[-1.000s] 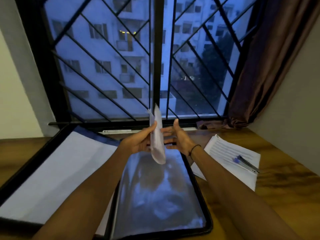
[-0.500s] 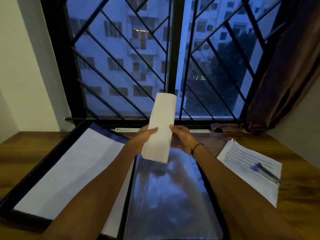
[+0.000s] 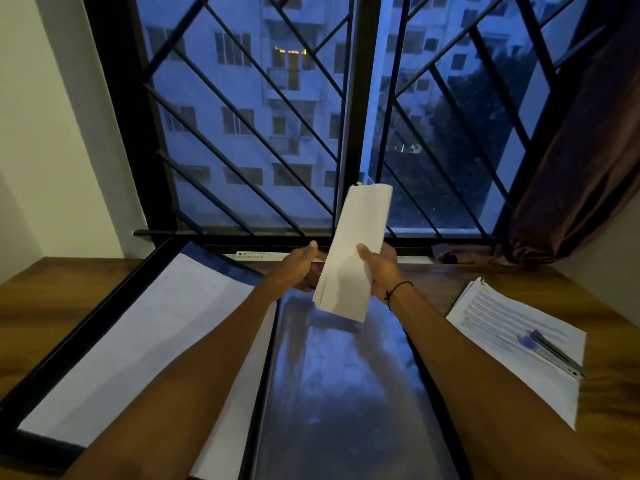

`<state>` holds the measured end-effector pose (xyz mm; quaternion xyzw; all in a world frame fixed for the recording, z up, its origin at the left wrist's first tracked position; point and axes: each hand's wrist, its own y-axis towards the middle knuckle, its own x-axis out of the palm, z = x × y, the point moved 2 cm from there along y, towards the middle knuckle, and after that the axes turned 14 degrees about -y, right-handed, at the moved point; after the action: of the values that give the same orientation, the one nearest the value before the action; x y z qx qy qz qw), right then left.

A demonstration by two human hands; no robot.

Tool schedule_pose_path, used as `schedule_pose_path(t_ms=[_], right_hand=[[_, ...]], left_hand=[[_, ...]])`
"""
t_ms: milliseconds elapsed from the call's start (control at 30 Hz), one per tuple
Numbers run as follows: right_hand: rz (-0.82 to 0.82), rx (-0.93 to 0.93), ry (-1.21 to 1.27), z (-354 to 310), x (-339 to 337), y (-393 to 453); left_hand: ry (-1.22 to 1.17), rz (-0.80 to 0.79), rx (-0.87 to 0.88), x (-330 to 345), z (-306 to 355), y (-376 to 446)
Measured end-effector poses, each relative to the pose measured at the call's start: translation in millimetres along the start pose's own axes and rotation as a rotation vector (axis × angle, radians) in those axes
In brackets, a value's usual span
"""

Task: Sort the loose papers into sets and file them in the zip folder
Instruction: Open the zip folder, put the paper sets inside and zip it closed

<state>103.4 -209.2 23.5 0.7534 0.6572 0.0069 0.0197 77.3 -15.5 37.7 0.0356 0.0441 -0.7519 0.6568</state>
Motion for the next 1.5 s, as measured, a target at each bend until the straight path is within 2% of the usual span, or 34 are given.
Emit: schedule_pose_path(t_ms=[67,133,200,267,367,500,600,767,933,1000,1067,1133,1200,1233,1367,1433,1500], right_hand=[[0.095,0.043,0.024,2.6,-9.4,7.3],[0.17,0.075,0.035,6.1,-17.5,14.0],[0.236,0.079,0.045,7.5,-25.0,18.5],[0.284,0.075,0.048,7.0,-31.1,20.0],[0.331,0.058,0.028,5.5,-40.0,18.3],[0.366,0.04,-0.014,5.0,-46.2,16.9],[0.369,0.033,-0.013,3.1,-49.9,14.9],[0.351,0.009,0.089,-7.6,-54.3,16.3],[0.36,-0.005,0.169,-20.2,-50.2,24.4],[0.356,0.003,0.194,-22.4,-46.0,26.9],[0.35,0.004,0.204,-22.9,-42.0,28.9],[0.347,0.003,0.207,-22.3,-39.4,30.1],[0.348,0.003,0.207,-21.7,-38.9,31.2],[0.349,0.004,0.207,-21.1,-39.3,32.4],[0.356,0.008,0.233,-22.6,-40.3,38.3],[0.367,0.011,0.271,-26.5,-38.9,40.7],[0.391,0.005,0.307,-31.1,-34.0,43.1]], left_hand=[[0.321,-0.012,0.171,-9.8,-12.7,2.4],[0.643,-0.094,0.272,-12.0,-24.9,0.8],[0.864,-0.164,0.317,-6.2,-30.0,-6.1],[0.987,-0.139,0.346,-0.7,-34.2,-7.9],[0.947,-0.104,0.392,3.0,-39.5,-4.0],[0.771,-0.083,0.484,4.1,-40.8,-9.1],[0.732,-0.043,0.48,5.9,-43.4,-9.4],[0.568,-0.159,0.486,2.0,-45.9,-7.4],[0.376,-0.162,0.418,-0.4,-44.3,-6.0],[0.453,-0.182,0.352,-0.2,-37.2,-6.5],[0.717,-0.178,0.319,-0.5,-28.5,-6.5],[0.971,-0.083,0.254,-5.5,-23.3,-3.4],[0.999,-0.018,0.196,-14.0,-20.8,2.3],[0.944,-0.031,0.191,-18.9,-20.7,4.8],[0.407,-0.159,0.239,-33.4,-28.8,11.3],[0.335,-0.194,0.263,-32.3,-31.4,10.9],[0.36,-0.232,0.297,-24.5,-33.4,9.5]])
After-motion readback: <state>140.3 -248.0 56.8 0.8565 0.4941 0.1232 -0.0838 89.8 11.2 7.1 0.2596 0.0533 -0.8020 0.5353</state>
